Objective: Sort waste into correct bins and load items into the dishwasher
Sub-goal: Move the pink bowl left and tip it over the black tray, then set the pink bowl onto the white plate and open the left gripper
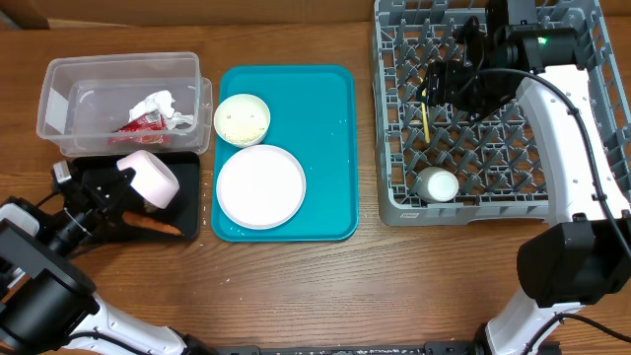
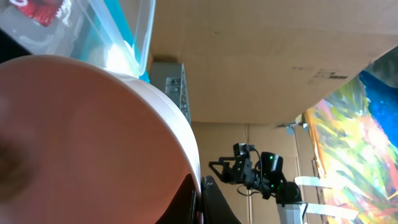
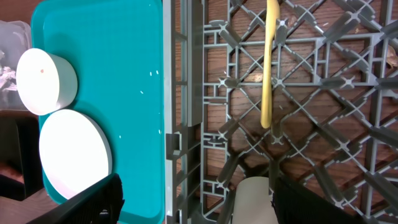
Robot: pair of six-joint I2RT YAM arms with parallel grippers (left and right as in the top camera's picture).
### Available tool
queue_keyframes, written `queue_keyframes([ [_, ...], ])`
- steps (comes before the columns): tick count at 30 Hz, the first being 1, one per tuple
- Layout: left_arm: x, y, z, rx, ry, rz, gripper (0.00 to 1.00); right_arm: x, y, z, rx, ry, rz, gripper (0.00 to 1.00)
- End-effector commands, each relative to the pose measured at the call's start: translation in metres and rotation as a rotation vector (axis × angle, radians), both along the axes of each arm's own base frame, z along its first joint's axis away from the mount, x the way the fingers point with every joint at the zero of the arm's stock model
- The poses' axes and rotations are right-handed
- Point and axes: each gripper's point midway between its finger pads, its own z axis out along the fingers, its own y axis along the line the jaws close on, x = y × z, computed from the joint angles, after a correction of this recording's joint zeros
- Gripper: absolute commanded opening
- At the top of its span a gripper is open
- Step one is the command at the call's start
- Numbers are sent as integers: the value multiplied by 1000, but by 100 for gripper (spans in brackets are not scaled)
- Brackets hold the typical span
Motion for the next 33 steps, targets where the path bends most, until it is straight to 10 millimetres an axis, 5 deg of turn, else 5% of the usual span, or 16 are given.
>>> queue_keyframes([
  [1, 8, 7, 13, 30, -70, 16, 4, 1, 3, 21, 8, -55, 6, 79],
  [6, 14, 13, 22, 57, -94, 13, 4, 0, 3, 21, 8, -54, 6, 79],
  [11, 27, 3, 56, 181, -167, -60, 4, 0, 3, 21, 8, -54, 6, 79],
  [15, 43, -27, 100, 333, -251, -209, 4, 0, 3, 21, 8, -54, 6, 80],
  [19, 58, -80, 123, 485, -286, -422, 4, 0, 3, 21, 9, -53, 6, 80],
  [24, 77, -150, 94, 741, -67, -656, 4, 0, 3, 21, 9, -53, 6, 80],
  [28, 84, -185, 49, 1049, 175, -710, 4, -1, 3, 20, 8, -50, 6, 80],
  [33, 76, -226, 26, 1347, 267, -754, 4, 0, 3, 21, 8, -52, 6, 80],
])
